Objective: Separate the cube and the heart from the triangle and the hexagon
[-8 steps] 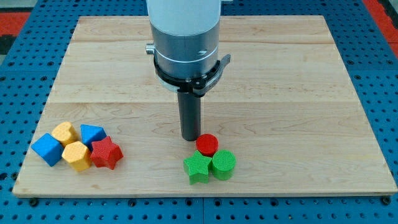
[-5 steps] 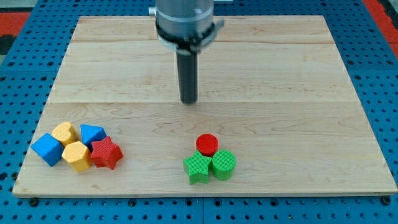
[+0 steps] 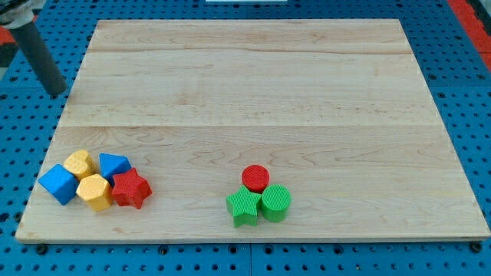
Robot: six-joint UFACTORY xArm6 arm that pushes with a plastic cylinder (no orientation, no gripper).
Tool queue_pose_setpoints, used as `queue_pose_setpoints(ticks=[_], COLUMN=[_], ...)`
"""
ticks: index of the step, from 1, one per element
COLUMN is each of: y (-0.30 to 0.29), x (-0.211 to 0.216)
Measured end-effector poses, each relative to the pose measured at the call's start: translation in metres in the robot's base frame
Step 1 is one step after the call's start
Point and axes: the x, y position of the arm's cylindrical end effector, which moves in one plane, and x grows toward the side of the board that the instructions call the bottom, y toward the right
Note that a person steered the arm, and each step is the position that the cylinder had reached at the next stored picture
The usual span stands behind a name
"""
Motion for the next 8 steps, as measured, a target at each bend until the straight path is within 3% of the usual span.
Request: queue_pose_setpoints(ticks=[1, 4, 5, 7, 8], y=[0.0, 0.001, 0.036, 0.124, 0.125], x=[0.076, 0.193, 0.2, 0.132, 0.121])
